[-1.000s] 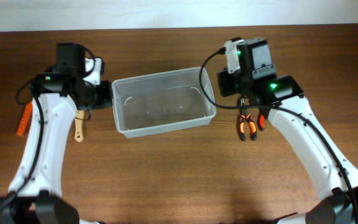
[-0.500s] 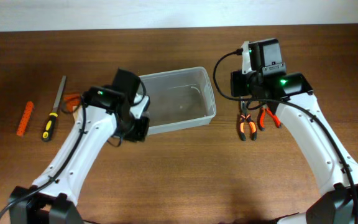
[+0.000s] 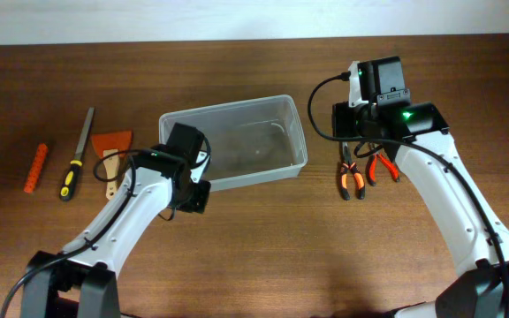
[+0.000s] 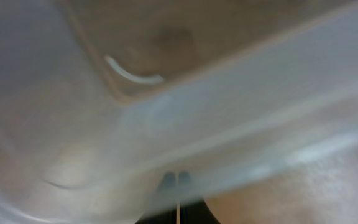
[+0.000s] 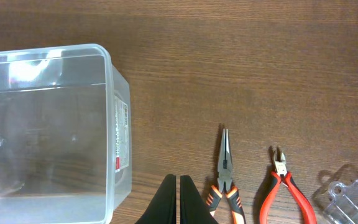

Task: Pack container

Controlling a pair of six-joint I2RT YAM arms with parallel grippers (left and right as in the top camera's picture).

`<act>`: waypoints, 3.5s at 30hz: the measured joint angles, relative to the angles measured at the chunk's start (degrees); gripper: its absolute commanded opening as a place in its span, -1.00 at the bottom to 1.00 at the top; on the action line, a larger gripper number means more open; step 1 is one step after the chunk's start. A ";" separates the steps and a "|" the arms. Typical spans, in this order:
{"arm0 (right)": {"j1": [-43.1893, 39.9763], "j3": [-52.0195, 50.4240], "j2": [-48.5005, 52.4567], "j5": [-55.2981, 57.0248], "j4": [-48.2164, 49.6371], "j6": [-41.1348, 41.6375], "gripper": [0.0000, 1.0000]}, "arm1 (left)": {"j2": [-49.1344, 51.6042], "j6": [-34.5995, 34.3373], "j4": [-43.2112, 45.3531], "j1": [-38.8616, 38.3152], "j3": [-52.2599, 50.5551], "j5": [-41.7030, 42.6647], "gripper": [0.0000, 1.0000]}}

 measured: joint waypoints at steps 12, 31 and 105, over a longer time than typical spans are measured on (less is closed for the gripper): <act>0.00 0.00 0.00 0.00 -0.48 0.02 -0.92 | 0.00 0.00 6.67 8.81 -0.04 -2.97 -0.89; -19.65 1.97 0.04 -0.13 -9.51 0.00 -0.64 | -5.97 1.90 -3.39 9.18 24.13 -8.46 0.99; -28.85 3.32 0.07 -7.23 -10.08 0.22 0.97 | 33.81 10.08 -12.04 32.92 38.38 1.25 -0.81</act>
